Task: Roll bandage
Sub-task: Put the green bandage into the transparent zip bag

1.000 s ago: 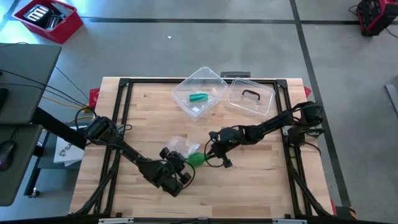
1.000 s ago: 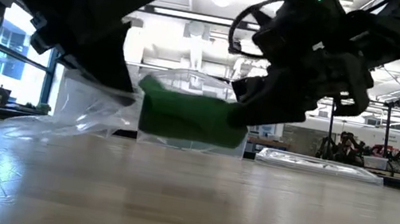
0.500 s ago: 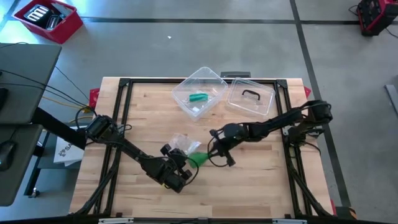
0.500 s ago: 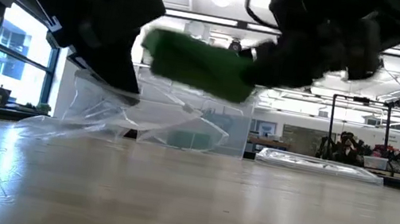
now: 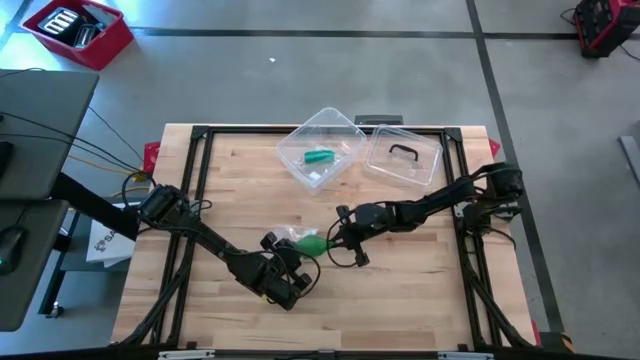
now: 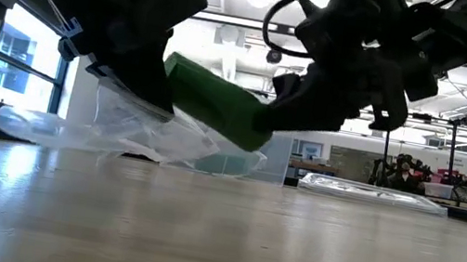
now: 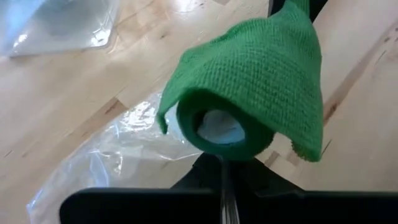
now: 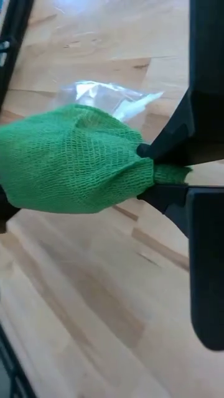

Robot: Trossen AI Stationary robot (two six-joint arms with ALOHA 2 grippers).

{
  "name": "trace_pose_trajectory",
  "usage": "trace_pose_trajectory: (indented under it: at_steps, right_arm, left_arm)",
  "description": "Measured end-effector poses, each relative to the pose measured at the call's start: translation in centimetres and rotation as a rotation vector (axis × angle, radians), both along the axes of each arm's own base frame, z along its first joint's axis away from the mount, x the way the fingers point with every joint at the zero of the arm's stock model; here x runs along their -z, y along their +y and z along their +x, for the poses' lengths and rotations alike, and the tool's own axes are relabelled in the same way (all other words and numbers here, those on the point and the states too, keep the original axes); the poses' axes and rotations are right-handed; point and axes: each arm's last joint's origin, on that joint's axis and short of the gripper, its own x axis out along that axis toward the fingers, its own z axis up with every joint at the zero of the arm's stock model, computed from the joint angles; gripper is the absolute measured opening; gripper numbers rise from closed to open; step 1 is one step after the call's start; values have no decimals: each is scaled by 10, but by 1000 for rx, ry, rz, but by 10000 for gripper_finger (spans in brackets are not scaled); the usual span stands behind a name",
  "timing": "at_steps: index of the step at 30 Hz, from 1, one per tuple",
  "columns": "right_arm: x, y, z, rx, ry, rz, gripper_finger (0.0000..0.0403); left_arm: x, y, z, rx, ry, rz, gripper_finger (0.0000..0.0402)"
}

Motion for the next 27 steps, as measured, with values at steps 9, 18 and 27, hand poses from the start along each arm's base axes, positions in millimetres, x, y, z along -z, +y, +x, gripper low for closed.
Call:
trace_pose_trajectory:
  at_steps: [9, 18, 27]
  right_arm:
    - [7, 1, -5, -34, 71, -64, 14]
    - [9, 2, -6, -26, 78, -67, 14]
    - [11, -3, -7, 25, 117, -44, 10]
  left_arm:
    - [0, 0, -1, -30, -21, -18, 0]
    - [-2, -2, 1, -21, -50, 1, 0]
    - [-4, -5, 7, 11, -97, 18, 0]
